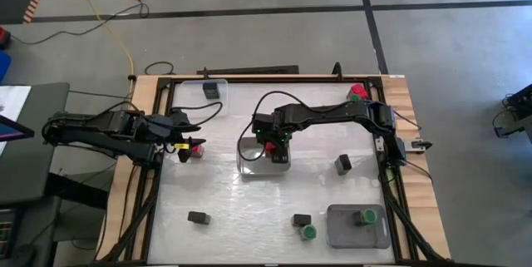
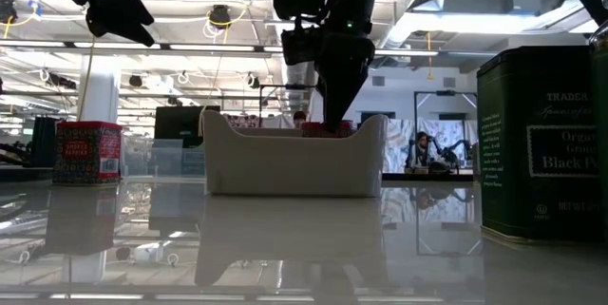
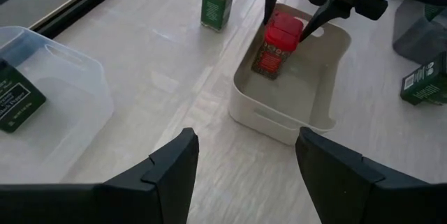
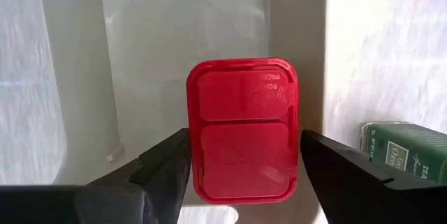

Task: Sort spices by type
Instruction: Put the middle red seasoning can into the gray bin

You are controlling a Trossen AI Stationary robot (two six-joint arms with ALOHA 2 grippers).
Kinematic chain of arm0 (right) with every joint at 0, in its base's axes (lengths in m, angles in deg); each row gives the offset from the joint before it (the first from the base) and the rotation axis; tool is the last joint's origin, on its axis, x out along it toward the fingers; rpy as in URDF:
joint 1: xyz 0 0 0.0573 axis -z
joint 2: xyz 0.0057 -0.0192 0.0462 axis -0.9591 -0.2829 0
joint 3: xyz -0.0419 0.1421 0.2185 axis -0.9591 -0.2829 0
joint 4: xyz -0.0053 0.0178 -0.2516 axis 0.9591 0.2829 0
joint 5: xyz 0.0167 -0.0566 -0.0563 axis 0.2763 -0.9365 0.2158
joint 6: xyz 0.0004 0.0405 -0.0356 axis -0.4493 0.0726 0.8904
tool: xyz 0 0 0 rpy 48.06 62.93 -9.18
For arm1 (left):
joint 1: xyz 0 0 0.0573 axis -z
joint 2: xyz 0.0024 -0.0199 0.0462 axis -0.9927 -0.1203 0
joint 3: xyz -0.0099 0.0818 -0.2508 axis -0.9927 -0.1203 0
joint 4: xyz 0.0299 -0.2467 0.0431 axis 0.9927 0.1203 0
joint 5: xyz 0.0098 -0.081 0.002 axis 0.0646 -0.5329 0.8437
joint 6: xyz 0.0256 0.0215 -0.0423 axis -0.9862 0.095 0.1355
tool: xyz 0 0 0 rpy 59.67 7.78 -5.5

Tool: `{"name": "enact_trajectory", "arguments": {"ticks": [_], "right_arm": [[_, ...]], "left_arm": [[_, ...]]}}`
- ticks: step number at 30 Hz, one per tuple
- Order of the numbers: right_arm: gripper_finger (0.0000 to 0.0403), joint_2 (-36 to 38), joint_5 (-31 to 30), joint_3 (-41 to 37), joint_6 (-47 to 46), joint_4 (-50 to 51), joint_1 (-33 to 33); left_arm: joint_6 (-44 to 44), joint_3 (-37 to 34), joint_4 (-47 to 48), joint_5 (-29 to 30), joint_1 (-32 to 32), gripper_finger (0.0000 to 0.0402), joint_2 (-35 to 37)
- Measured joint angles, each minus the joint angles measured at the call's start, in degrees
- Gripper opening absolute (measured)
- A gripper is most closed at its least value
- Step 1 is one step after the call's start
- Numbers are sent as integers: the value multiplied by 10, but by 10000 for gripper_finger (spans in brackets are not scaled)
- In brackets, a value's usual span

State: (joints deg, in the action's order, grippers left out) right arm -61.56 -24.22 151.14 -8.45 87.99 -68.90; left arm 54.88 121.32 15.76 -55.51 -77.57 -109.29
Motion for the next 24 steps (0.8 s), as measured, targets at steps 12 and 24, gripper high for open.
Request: {"name": "enact_trajectory", "arguments": {"ticks": [12,24], "right_arm": [[303,4,-1,0,-3,4,0],[304,25,-1,0,-15,12,3]], "left_arm": [[4,0,0,0,0,229,0],[8,0,-1,0,0,229,0]]}}
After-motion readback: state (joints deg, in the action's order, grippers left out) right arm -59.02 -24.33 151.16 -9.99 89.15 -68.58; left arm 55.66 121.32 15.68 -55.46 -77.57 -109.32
